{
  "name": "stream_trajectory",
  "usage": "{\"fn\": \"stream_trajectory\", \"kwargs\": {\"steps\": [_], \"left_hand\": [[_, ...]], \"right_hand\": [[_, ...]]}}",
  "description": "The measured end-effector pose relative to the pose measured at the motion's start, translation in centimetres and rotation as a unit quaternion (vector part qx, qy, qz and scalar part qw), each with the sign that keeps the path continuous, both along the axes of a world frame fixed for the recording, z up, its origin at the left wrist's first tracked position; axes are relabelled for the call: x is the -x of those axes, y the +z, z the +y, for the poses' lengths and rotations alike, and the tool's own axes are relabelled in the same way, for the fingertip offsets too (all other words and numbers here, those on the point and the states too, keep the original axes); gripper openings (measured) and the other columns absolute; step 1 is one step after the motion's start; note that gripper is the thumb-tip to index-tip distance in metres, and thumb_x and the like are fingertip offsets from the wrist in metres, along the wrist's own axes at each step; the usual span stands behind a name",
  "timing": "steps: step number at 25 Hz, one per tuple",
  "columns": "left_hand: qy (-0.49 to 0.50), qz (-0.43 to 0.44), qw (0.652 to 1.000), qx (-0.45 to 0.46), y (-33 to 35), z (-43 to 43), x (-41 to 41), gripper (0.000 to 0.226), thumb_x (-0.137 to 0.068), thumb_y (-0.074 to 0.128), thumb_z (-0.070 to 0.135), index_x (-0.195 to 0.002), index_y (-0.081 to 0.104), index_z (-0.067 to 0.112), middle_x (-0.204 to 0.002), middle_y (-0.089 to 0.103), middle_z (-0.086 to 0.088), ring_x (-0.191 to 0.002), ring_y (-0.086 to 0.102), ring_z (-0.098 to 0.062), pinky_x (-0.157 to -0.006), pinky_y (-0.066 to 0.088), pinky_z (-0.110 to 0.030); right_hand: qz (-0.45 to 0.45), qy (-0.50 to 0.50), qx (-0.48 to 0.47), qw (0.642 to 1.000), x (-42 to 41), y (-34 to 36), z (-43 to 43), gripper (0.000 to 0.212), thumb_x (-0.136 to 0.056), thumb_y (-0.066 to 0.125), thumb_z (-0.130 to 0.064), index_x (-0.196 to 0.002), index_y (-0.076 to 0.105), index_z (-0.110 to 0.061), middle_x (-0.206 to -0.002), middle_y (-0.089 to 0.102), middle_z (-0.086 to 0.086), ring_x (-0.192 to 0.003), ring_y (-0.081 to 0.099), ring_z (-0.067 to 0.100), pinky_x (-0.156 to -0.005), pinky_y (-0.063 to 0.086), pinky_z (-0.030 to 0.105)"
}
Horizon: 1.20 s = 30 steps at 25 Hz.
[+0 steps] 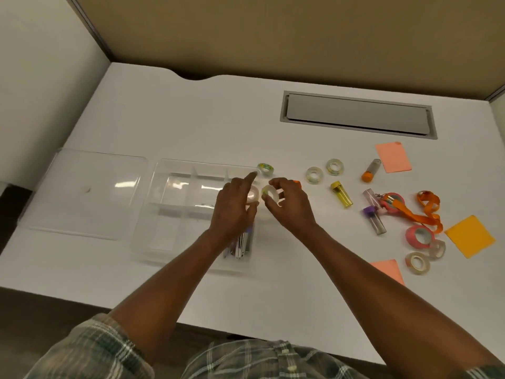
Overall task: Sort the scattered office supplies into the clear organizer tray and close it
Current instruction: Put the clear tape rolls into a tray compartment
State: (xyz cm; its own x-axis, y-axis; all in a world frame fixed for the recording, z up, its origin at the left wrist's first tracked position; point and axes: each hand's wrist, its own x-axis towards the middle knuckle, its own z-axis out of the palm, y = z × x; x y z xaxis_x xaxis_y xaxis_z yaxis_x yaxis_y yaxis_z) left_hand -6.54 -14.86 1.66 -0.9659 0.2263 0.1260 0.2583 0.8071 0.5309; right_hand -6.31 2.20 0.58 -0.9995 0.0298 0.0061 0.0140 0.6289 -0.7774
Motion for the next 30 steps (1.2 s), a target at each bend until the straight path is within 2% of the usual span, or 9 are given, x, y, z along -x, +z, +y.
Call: {"fn": "stream_trajectory", "kwargs": {"steps": [2, 4, 7, 11, 15, 23, 26, 30], "left_hand": [[0.031, -0.019, 0.999, 0.022, -0.2, -1.9, 0.1, 0.071, -0.084, 0.068, 0.025, -0.148, 0.037, 0.018, -0.115, 0.06, -0.008, -0.101, 0.056, -0.024, -0.088, 0.042, -0.036], [0.04, -0.032, 0.995, 0.081, -0.6, -3.2, 0.2, 0.077, -0.083, 0.069, 0.03, -0.15, 0.034, 0.016, -0.115, 0.061, -0.009, -0.103, 0.056, -0.026, -0.09, 0.041, -0.038], [0.042, -0.06, 0.989, 0.125, -1.5, -4.1, 0.8, 0.081, -0.084, 0.068, 0.04, -0.152, 0.029, 0.018, -0.12, 0.063, -0.007, -0.11, 0.056, -0.026, -0.097, 0.037, -0.039], [0.039, -0.095, 0.983, 0.15, -1.8, -4.1, 2.1, 0.084, -0.087, 0.063, 0.053, -0.154, 0.023, 0.022, -0.134, 0.058, -0.006, -0.126, 0.049, -0.027, -0.108, 0.03, -0.045], [0.024, -0.092, 0.98, 0.172, -2.2, -4.1, 2.9, 0.082, -0.086, 0.065, 0.052, -0.153, 0.027, 0.022, -0.137, 0.057, -0.004, -0.128, 0.046, -0.027, -0.106, 0.03, -0.044], [-0.028, -0.11, 0.983, 0.144, -2.1, -4.5, 3.6, 0.083, -0.082, 0.072, 0.049, -0.15, 0.034, 0.021, -0.14, 0.054, -0.004, -0.131, 0.044, -0.026, -0.108, 0.032, -0.042], [-0.031, -0.065, 0.987, 0.147, -1.7, -4.3, 3.7, 0.074, -0.079, 0.062, 0.054, -0.142, 0.047, 0.018, -0.131, 0.058, -0.007, -0.122, 0.05, -0.028, -0.1, 0.036, -0.043], [-0.013, 0.006, 0.99, 0.14, -1.0, -2.4, 4.8, 0.053, -0.072, 0.056, 0.039, -0.119, 0.061, 0.014, -0.11, 0.061, -0.007, -0.103, 0.055, -0.028, -0.085, 0.038, -0.04]], "right_hand": [[0.028, 0.055, -0.035, 0.997, 1.2, -0.1, -1.8, 0.04, -0.086, 0.073, -0.029, -0.121, 0.063, -0.012, -0.117, 0.066, 0.004, -0.103, 0.063, 0.019, -0.086, 0.05, 0.029], [0.038, 0.116, -0.112, 0.986, 2.4, 0.1, -3.0, 0.043, -0.086, 0.074, -0.028, -0.124, 0.062, -0.012, -0.122, 0.065, 0.007, -0.11, 0.061, 0.025, -0.09, 0.049, 0.036], [0.05, 0.199, -0.233, 0.95, 4.4, 0.6, -4.1, 0.044, -0.085, 0.074, -0.026, -0.125, 0.062, -0.014, -0.125, 0.066, 0.008, -0.109, 0.061, 0.028, -0.09, 0.047, 0.04], [0.044, 0.261, -0.293, 0.919, 6.1, 0.5, -5.2, 0.047, -0.084, 0.075, -0.023, -0.127, 0.061, -0.013, -0.123, 0.067, 0.009, -0.109, 0.062, 0.03, -0.093, 0.047, 0.044], [0.034, 0.26, -0.316, 0.912, 6.2, -0.2, -5.7, 0.046, -0.088, 0.068, -0.023, -0.131, 0.056, -0.014, -0.124, 0.066, 0.008, -0.111, 0.06, 0.03, -0.094, 0.042, 0.044], [0.013, 0.242, -0.32, 0.916, 4.9, -1.2, -5.4, 0.041, -0.091, 0.064, -0.023, -0.13, 0.057, -0.012, -0.13, 0.062, 0.012, -0.115, 0.056, 0.031, -0.096, 0.04, 0.043], [0.025, 0.233, -0.286, 0.929, 4.4, -1.1, -4.9, 0.043, -0.086, 0.068, -0.023, -0.126, 0.061, -0.011, -0.127, 0.063, 0.013, -0.112, 0.058, 0.033, -0.093, 0.042, 0.045], [0.073, 0.195, -0.256, 0.944, 4.9, -0.1, -3.3, 0.039, -0.084, 0.066, -0.022, -0.122, 0.064, -0.012, -0.124, 0.065, 0.009, -0.113, 0.059, 0.031, -0.092, 0.044, 0.044]]}}
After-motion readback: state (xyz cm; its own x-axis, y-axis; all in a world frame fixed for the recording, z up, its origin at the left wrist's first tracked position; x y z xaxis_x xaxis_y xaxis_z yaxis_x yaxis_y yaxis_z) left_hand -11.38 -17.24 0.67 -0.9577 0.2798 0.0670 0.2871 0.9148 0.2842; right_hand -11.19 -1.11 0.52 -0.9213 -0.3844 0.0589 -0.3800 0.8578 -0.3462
